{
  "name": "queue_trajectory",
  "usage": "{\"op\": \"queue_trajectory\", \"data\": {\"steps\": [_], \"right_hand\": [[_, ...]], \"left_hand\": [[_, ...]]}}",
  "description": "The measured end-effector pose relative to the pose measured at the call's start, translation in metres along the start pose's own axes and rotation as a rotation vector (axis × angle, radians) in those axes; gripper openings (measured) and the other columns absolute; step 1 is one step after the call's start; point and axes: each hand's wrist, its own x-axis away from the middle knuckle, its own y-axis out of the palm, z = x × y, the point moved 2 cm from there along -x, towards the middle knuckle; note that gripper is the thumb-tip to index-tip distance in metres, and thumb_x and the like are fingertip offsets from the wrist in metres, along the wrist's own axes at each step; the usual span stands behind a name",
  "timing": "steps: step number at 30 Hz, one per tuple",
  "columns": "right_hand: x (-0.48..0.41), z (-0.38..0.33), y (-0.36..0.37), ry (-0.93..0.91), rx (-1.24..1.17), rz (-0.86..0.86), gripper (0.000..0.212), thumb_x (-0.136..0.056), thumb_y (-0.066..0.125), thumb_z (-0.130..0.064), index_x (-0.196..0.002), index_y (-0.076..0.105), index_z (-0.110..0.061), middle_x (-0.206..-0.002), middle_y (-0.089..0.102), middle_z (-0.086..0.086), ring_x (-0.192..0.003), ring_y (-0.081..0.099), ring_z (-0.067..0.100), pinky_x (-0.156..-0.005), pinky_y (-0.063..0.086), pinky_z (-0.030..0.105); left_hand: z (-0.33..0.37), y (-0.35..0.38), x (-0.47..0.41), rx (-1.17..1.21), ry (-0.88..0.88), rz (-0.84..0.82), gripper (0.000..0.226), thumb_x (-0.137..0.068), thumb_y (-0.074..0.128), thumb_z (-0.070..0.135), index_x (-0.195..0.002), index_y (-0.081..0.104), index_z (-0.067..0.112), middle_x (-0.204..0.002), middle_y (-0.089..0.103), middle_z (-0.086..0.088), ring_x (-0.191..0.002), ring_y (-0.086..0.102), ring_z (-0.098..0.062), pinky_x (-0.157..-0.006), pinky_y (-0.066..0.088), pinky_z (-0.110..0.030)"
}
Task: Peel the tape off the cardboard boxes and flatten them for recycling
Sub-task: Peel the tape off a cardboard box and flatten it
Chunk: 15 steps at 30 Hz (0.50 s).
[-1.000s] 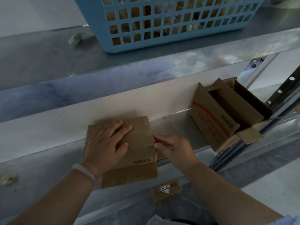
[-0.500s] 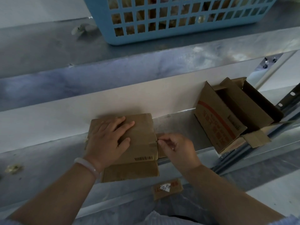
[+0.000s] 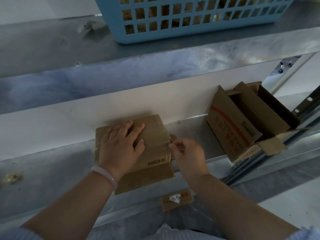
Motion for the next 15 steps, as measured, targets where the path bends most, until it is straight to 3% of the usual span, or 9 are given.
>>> {"op": "queue_trajectory", "data": {"steps": [3, 6, 11, 15], "right_hand": [[-0.002, 0.001, 0.005, -0.035, 0.067, 0.0, 0.012, -0.091, 0.064, -0.027, -0.08, 0.059, -0.028, -0.082, 0.06, -0.011, -0.076, 0.059, 0.002, -0.062, 0.044, 0.009], [-0.001, 0.002, 0.01, -0.025, 0.092, -0.044, 0.012, -0.094, 0.059, -0.026, -0.083, 0.058, -0.022, -0.084, 0.06, -0.003, -0.076, 0.057, 0.008, -0.064, 0.044, 0.02], [0.004, 0.003, 0.009, 0.134, 0.032, -0.028, 0.013, -0.092, 0.062, -0.031, -0.079, 0.06, -0.03, -0.076, 0.062, -0.012, -0.07, 0.057, -0.005, -0.054, 0.038, 0.007], [0.012, 0.004, 0.011, 0.276, -0.06, -0.046, 0.018, -0.082, 0.071, -0.046, -0.082, 0.067, -0.029, -0.078, 0.068, -0.014, -0.073, 0.061, -0.003, -0.056, 0.042, 0.01]], "left_hand": [[0.0, 0.0, 0.0, -0.016, 0.006, -0.006, 0.066, -0.084, 0.011, 0.058, -0.144, 0.032, 0.042, -0.151, 0.033, 0.003, -0.135, 0.032, -0.021, -0.114, 0.022, -0.042], [0.0, 0.0, 0.0, -0.022, 0.012, -0.001, 0.065, -0.084, 0.012, 0.057, -0.144, 0.032, 0.042, -0.151, 0.033, 0.003, -0.135, 0.032, -0.021, -0.114, 0.022, -0.043], [-0.002, 0.001, 0.001, -0.026, 0.015, -0.006, 0.061, -0.087, 0.014, 0.056, -0.144, 0.031, 0.042, -0.151, 0.032, 0.004, -0.136, 0.03, -0.021, -0.114, 0.022, -0.044], [0.0, 0.002, -0.001, -0.021, 0.004, -0.005, 0.058, -0.088, 0.019, 0.055, -0.144, 0.031, 0.042, -0.151, 0.032, 0.003, -0.136, 0.03, -0.021, -0.114, 0.022, -0.045]]}}
